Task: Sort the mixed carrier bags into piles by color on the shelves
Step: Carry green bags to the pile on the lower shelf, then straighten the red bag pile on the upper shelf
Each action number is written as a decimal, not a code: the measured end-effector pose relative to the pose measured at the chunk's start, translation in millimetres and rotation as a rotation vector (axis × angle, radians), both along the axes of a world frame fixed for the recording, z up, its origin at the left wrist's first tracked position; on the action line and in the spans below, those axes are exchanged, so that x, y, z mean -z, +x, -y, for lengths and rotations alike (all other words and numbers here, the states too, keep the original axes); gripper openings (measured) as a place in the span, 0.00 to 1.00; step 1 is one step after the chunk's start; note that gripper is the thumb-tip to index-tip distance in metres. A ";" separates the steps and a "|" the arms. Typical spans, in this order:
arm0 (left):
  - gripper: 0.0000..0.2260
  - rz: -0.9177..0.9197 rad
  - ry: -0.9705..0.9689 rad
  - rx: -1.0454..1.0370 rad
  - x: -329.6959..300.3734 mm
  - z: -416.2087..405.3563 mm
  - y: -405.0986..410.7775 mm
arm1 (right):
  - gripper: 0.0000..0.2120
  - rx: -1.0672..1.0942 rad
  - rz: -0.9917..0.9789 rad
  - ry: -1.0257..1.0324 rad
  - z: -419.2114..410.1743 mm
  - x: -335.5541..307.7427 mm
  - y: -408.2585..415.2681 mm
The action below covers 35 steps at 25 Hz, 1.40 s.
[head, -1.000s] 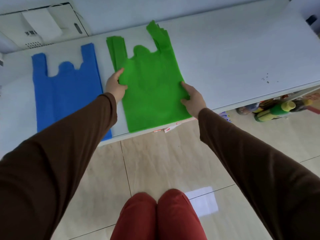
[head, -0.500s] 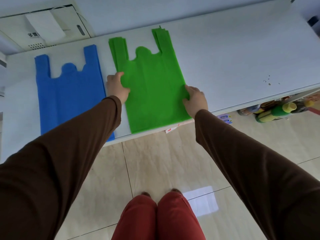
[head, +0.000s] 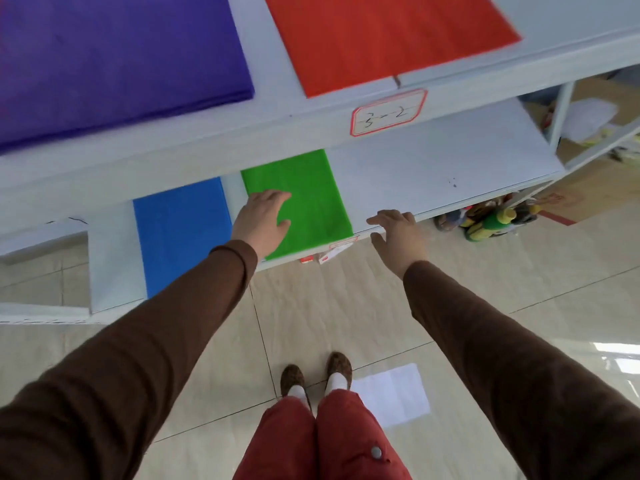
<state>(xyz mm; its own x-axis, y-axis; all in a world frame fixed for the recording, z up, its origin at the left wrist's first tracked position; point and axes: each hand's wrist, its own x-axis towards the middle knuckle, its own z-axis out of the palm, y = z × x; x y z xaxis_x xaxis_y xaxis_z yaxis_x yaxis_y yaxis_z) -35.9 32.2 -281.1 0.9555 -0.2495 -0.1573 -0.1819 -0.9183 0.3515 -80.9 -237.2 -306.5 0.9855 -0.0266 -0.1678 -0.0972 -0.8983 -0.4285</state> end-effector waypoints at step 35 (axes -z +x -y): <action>0.28 -0.111 0.036 -0.633 -268.0 84.8 242.4 | 0.31 -0.007 -0.025 -0.016 80.4 -280.7 206.5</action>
<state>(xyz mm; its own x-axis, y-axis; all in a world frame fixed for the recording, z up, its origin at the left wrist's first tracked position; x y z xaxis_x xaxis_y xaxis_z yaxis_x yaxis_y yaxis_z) 206.5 -52.6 -13.1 0.8935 0.3649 -0.2617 0.4352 -0.8473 0.3044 125.6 -317.6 -25.8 0.9812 -0.0231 -0.1916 -0.1017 -0.9058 -0.4112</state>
